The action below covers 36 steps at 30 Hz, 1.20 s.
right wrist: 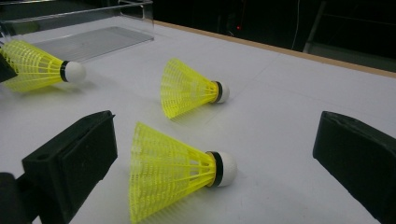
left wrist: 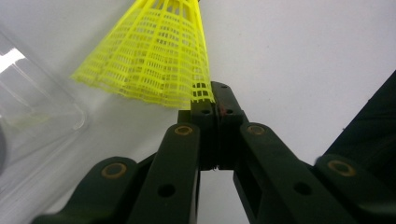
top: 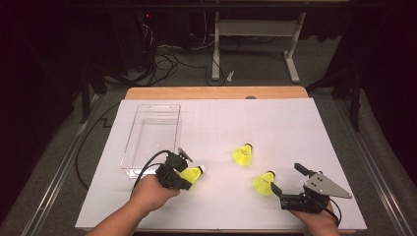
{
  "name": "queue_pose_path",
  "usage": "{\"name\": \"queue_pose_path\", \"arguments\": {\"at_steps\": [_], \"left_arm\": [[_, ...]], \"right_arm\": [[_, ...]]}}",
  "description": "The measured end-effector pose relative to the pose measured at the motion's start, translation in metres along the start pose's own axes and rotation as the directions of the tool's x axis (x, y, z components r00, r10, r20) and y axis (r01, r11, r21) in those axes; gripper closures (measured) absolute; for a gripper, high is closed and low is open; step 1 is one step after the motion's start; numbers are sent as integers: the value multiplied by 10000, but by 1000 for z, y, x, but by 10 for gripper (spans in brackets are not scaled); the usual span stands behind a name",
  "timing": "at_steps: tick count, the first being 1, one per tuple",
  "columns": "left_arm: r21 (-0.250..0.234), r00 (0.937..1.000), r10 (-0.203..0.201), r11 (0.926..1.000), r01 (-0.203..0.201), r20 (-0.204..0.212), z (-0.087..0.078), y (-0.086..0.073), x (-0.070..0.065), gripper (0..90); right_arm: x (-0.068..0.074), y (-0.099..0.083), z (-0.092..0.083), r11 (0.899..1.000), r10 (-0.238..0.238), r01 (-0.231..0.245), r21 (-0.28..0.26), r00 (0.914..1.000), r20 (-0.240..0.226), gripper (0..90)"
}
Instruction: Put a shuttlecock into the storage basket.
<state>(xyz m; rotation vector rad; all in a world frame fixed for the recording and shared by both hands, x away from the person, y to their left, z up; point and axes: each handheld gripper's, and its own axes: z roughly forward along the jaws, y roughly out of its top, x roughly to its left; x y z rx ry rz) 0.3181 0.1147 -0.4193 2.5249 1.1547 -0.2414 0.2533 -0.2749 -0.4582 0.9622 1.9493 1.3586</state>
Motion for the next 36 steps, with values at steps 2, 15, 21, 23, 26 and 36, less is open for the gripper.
{"name": "queue_pose_path", "arguments": {"at_steps": [2, 15, 21, 23, 26, 36], "left_arm": [[17, 10000, 21, 10000, -21, -20, -3, 1, -2, 895], [115, 9995, 301, 9995, -301, 9, -16, 8, -9, 897], [185, 9993, 372, 9991, -371, -55, -23, 11, -11, 897], [259, 9991, 428, 9988, -426, -64, -28, 12, -13, 896], [303, 9988, 472, 9984, -469, -87, -34, 14, -15, 896], [297, 9983, 585, 9978, -585, 31, -56, 19, -16, 897]], "right_arm": [[0, 0, 0, 10000, 12, -12, 8, 10000, 13, 5], [0, 0, 0, 10000, 14, -14, 3, 10000, 5, 5], [0, 0, 0, 10000, 16, -16, 17, 10000, -6, 5], [0, 0, 0, 10000, -5, 5, 13, 10000, -3, 5], [0, 0, 0, 10000, -8, 8, 22, 10000, 6, 5], [0, -1, 0, 10000, 1, -1, 38, 10000, -37, 5]]}}
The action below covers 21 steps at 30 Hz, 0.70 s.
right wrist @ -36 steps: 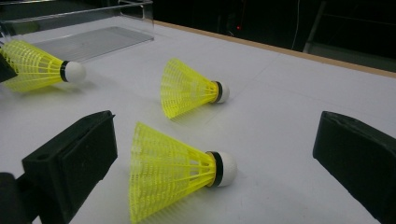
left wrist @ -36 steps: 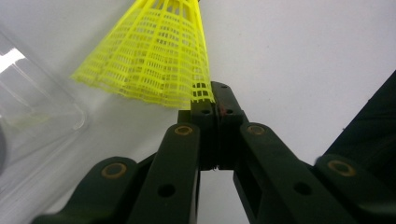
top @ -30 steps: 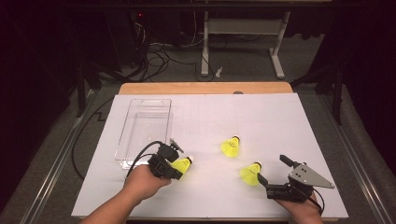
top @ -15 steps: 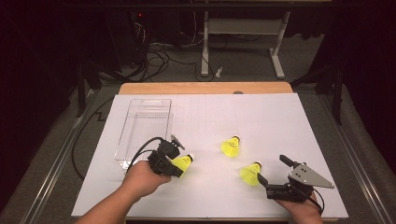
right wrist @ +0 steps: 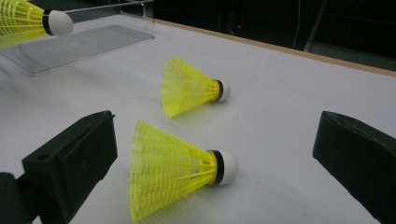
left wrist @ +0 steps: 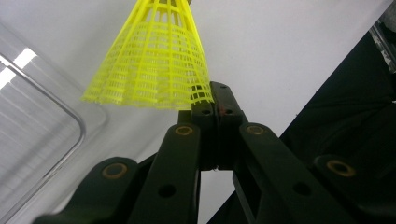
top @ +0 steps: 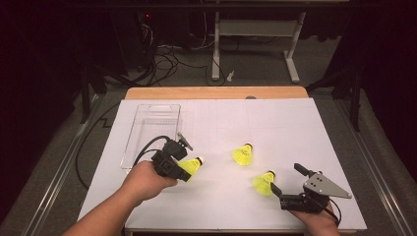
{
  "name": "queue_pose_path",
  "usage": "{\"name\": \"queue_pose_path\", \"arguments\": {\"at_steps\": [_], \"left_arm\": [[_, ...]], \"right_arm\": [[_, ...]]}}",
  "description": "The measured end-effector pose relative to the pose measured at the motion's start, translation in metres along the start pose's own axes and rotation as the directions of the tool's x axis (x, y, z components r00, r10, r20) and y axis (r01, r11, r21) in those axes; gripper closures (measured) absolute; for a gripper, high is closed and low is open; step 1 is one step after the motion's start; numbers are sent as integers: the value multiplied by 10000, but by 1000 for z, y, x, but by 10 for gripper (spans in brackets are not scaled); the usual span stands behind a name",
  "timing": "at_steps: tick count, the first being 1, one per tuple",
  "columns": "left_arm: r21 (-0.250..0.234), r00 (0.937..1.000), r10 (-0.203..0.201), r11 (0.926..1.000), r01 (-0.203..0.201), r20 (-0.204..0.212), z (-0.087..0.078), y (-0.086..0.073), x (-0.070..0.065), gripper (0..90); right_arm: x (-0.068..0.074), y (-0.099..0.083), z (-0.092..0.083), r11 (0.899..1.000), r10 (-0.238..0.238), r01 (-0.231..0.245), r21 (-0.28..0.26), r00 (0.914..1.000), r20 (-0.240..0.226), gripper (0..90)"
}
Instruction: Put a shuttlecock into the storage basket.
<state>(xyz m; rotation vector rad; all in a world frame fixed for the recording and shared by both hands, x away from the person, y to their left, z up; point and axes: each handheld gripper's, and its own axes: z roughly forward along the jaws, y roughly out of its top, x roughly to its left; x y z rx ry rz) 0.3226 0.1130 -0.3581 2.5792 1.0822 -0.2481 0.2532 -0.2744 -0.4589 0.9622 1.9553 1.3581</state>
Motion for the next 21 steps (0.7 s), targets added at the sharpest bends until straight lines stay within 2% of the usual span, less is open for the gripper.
{"name": "queue_pose_path", "arguments": {"at_steps": [7, 11, 18, 21], "left_arm": [[-116, 10000, -42, 9999, 42, -21, -15, 7, -1, 897], [-225, 9997, -223, 9995, 221, -93, -25, 9, 1, 897], [-239, 9992, -331, 9992, 326, -221, -36, 8, 6, 897], [-368, 9983, -503, 9981, 491, -301, -41, 6, 10, 897]], "right_arm": [[0, 0, 0, 10000, 15, -15, 4, 10000, 5, 5], [0, 0, 0, 10000, 3, -3, 7, 10000, -4, 5], [-1, 0, 0, 10000, 5, -5, -1, 10000, 7, 5], [0, 0, 0, 10000, 22, -22, 12, 10000, 7, 5]]}}
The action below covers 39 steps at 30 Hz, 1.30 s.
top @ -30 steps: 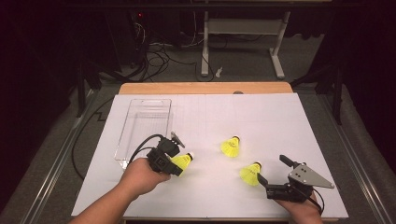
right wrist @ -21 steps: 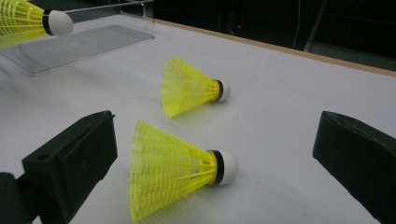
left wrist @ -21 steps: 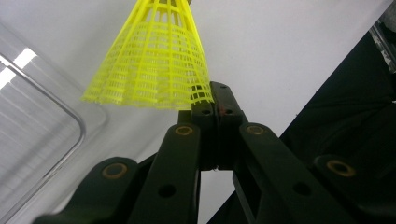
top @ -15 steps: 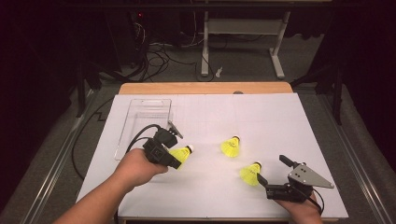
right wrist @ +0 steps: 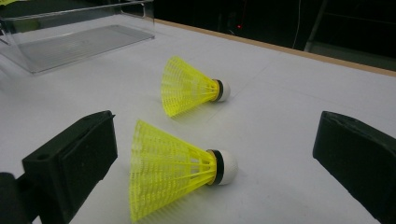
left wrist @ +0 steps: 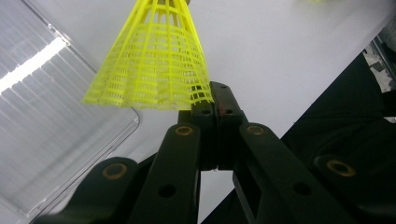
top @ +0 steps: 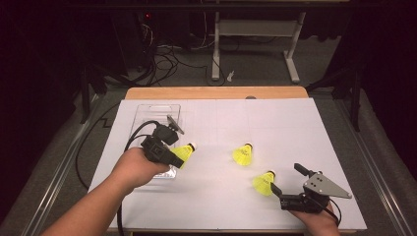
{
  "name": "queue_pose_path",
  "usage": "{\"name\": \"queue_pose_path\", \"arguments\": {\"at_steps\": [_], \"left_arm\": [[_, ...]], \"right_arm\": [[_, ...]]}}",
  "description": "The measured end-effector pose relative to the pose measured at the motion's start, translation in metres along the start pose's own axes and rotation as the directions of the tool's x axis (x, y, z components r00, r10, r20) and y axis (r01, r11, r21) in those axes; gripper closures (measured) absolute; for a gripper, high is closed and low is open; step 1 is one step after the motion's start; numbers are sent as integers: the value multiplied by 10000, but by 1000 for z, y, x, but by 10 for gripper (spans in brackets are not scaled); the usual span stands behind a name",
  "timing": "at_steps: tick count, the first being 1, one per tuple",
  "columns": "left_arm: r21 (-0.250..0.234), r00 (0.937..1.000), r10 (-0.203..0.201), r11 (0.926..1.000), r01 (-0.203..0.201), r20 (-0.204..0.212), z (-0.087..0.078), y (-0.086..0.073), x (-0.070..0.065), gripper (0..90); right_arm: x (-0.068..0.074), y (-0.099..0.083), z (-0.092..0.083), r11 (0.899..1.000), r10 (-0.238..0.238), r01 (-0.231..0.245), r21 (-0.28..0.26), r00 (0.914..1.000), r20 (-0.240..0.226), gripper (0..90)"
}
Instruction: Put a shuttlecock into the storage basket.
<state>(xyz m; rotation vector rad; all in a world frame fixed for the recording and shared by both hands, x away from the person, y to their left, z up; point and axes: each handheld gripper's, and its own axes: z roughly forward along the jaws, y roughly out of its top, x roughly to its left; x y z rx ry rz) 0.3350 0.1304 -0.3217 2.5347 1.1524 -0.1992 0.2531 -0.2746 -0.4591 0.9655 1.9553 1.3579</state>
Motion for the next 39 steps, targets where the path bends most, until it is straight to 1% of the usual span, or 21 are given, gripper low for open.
{"name": "queue_pose_path", "arguments": {"at_steps": [3, 5, 9, 11, 14, 15, 17, 18, 19, 21, 24, 27, 29, 33, 34, 35, 39], "left_arm": [[45, 9999, -109, 9999, 110, -60, -4, -3, 6, 897], [10, 9998, -151, 9999, 151, -105, -5, -4, 7, 897], [-62, 9993, -326, 9995, 325, -194, -11, -7, 14, 897], [-14, 9988, -421, 9991, 421, -255, -13, -9, 17, 897], [20, 9983, -513, 9987, 514, -285, -15, -12, 21, 897], [14, 9976, -589, 9983, 590, -352, -16, -14, 25, 897], [50, 9969, -695, 9976, 697, -372, -16, -17, 29, 896], [-6, 9961, -757, 9971, 758, -443, -16, -19, 32, 897], [-6, 9961, -757, 9971, 758, -443, -16, -19, 32, 897], [11, 9946, -921, 9957, 923, -477, -17, -22, 38, 896], [-29, 9935, -1027, 9947, 1027, -483, -18, -25, 44, 897], [-56, 9916, -1183, 9930, 1182, -522, -18, -28, 48, 896], [66, 9907, -1217, 9925, 1223, -612, -18, -30, 51, 896], [81, 9879, -1409, 9899, 1417, -640, -17, -35, 58, 897], [81, 9879, -1409, 9899, 1417, -640, -17, -35, 58, 897], [51, 9861, -1517, 9883, 1524, -675, -18, -37, 61, 897], [31, 9829, -1709, 9852, 1715, -690, -20, -40, 66, 896]], "right_arm": [[0, 0, 0, 10000, -30, 30, 3, 10000, -4, 5], [0, 0, 0, 10000, -38, 38, 7, 10000, 1, 5], [0, 0, 1, 10000, -33, 33, 25, 10000, 19, 5], [0, 0, 1, 10000, -28, 28, 25, 10000, 20, 5], [0, 0, 0, 10000, -40, 40, 16, 10000, 14, 5], [0, 0, 0, 10000, -41, 41, 10, 10000, 15, 5], [0, 0, 0, 10000, -44, 44, 14, 10000, 19, 5], [0, 0, 0, 10000, -40, 40, 13, 10000, 30, 5], [0, 0, 0, 10000, -39, 39, 16, 10000, 38, 5], [0, 0, 0, 10000, -39, 39, 17, 10000, 45, 5], [0, 0, 0, 10000, -65, 65, -2, 10000, 36, 5], [0, 0, 0, 10000, -68, 68, 7, 10000, 37, 5], [0, 0, 0, 10000, -59, 59, 15, 10000, 40, 5], [0, 0, 0, 10000, -59, 58, 31, 10000, 33, 5], [0, 0, 0, 10000, -59, 58, 31, 10000, 33, 5], [0, 0, 0, 10000, -64, 64, 38, 10000, 38, 6], [0, 0, 0, 10000, -60, 59, 35, 10000, 27, 6]]}}
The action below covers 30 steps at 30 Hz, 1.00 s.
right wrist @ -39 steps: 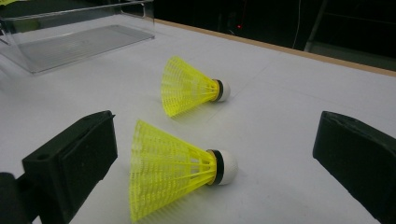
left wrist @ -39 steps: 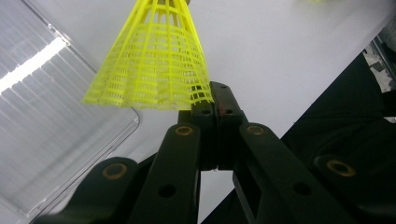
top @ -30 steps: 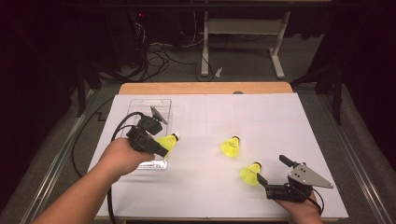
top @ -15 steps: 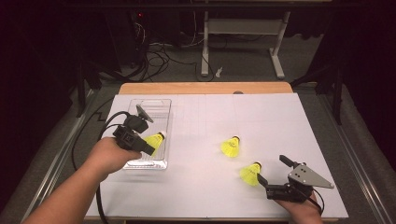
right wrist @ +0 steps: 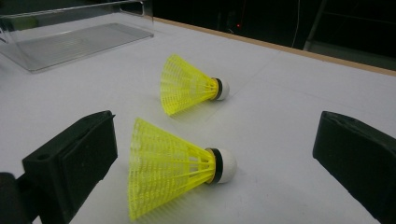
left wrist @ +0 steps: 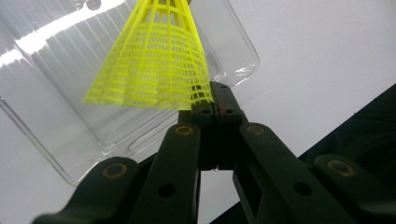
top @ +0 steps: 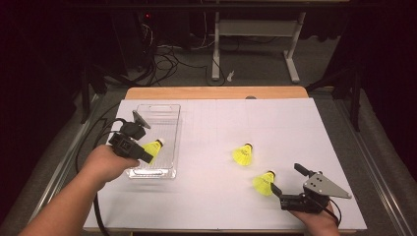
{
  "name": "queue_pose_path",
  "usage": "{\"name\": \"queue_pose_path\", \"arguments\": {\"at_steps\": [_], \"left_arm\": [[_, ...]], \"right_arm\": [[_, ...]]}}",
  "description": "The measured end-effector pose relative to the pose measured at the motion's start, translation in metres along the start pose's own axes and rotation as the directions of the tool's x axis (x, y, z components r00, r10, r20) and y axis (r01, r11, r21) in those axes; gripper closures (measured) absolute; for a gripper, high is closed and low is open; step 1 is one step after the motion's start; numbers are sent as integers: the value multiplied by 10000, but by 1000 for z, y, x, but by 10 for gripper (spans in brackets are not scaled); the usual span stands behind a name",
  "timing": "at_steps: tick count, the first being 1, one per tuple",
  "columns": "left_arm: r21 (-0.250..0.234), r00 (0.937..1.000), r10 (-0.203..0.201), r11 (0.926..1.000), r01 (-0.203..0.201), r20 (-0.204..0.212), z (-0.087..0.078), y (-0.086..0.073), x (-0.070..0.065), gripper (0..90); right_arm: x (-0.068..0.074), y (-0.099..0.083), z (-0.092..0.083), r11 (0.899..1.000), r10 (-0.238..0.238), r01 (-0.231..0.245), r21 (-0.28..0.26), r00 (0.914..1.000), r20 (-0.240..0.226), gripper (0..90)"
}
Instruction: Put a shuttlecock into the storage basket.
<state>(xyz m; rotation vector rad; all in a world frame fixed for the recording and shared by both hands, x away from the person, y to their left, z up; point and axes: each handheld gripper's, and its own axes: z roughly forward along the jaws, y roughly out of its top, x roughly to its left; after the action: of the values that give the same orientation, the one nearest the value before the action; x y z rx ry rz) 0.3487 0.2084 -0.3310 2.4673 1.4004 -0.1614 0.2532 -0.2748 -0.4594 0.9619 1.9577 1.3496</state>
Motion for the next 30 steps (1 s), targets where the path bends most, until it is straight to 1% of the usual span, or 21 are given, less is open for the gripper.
{"name": "queue_pose_path", "arguments": {"at_steps": [1, 2, 6, 8, 16, 18, 21, 24, 27, 28, 30], "left_arm": [[0, 10000, 0, 10000, 0, 0, 0, 0, 0, 897], [-73, 9999, -134, 9999, 135, 9, -1, -1, 3, 897], [-96, 9997, -227, 9997, 227, -6, -3, -2, 8, 896], [-61, 9998, -192, 9998, 191, -93, -3, -2, 8, 896], [-34, 9997, -235, 9997, 234, -89, -4, -1, 9, 895], [-129, 9996, -249, 9996, 247, -153, -7, 2, 9, 895], [-133, 9995, -258, 9996, 256, -174, -8, 5, 9, 895], [-100, 9997, -180, 9998, 178, -178, -6, 11, 6, 895], [19, 9995, -118, 9999, 119, -280, -5, 15, 5, 895], [70, 9995, -49, 10000, 51, -307, -6, 19, 4, 895], [18, 9994, -70, 10000, 70, -324, -7, 21, 3, 895]], "right_arm": [[0, 0, 0, 10000, -2, 2, -2, 10000, 0, 6], [0, 0, 0, 10000, 1, -1, 5, 10000, 1, 6], [0, 0, 0, 10000, -9, 9, -4, 10000, 10, 6], [0, 0, 0, 10000, -15, 15, -11, 10000, 9, 6], [0, 0, 0, 10000, -5, 5, -26, 10000, -2, 6], [0, 0, 0, 10000, -15, 15, -15, 10000, -10, 6], [1, 0, 0, 10000, -37, 37, -11, 10000, -39, 6], [1, 0, 0, 10000, -33, 33, 4, 10000, -46, 6], [0, 0, 0, 10000, 5, -5, -1, 10000, -58, 6], [0, 0, 0, 10000, 25, -25, 15, 10000, -51, 6], [0, 0, 0, 10000, 22, -22, 9, 10000, -60, 6]]}}
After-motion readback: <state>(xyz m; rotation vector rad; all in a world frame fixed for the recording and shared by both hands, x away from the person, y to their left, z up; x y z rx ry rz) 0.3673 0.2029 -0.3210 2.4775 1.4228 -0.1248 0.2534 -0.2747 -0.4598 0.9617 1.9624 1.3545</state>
